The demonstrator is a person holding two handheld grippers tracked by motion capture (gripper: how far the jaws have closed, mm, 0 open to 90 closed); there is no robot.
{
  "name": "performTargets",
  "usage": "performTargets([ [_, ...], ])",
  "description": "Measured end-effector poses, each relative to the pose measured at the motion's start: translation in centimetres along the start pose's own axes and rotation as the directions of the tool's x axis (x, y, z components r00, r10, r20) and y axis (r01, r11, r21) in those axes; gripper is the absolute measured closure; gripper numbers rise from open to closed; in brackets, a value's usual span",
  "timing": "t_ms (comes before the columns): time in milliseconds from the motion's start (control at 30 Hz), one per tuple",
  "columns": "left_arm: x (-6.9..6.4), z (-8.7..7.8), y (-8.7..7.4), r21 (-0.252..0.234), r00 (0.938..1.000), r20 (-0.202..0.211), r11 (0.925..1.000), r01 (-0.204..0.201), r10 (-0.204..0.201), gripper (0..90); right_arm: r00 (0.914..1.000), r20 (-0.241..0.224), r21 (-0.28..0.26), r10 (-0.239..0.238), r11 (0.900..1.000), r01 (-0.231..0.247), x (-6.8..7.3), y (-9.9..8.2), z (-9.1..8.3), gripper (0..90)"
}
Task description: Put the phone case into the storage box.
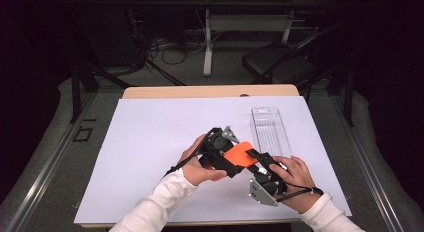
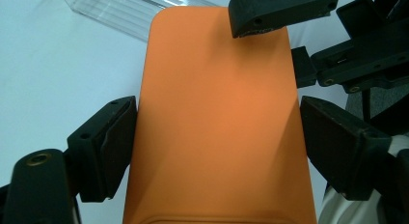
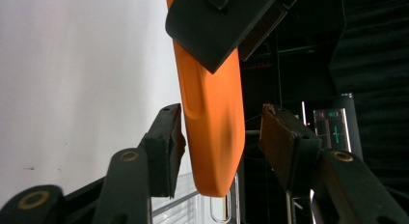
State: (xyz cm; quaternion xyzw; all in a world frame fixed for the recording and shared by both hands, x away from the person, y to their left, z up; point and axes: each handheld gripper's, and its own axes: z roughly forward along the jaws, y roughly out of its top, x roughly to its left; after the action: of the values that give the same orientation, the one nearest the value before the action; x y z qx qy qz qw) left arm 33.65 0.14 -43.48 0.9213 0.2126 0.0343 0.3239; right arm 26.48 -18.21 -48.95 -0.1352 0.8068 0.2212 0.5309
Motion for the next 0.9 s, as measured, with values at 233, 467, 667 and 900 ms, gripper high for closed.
performTargets([
  [233,-0.2,0.0,0.1,-0.002,1.0,0.008,1.0,0.001,-0.001,16.5,0.9989,0.018,0.006,-0.042,0.9991,0.042,0.2,0.2,0.1,56.1],
  [467,-0.5,-0.1,0.1,-0.007,0.9998,0.017,1.0,-0.007,0.008,16.5,0.997,0.038,-0.003,-0.067,0.9977,0.067,0.4,0.3,0.2,59.4],
  [667,-0.7,-0.1,0.2,-0.01,0.9997,0.025,0.9999,-0.007,0.007,16.5,0.9893,0.056,0.009,-0.135,0.9909,0.134,0.7,0.5,0.1,61.1],
  [900,-1.0,0.0,0.2,-0.009,0.9992,0.038,0.9999,-0.01,0.01,16.5,0.9884,0.065,0.006,-0.137,0.9905,0.137,0.9,0.5,0.4,62.6],
])
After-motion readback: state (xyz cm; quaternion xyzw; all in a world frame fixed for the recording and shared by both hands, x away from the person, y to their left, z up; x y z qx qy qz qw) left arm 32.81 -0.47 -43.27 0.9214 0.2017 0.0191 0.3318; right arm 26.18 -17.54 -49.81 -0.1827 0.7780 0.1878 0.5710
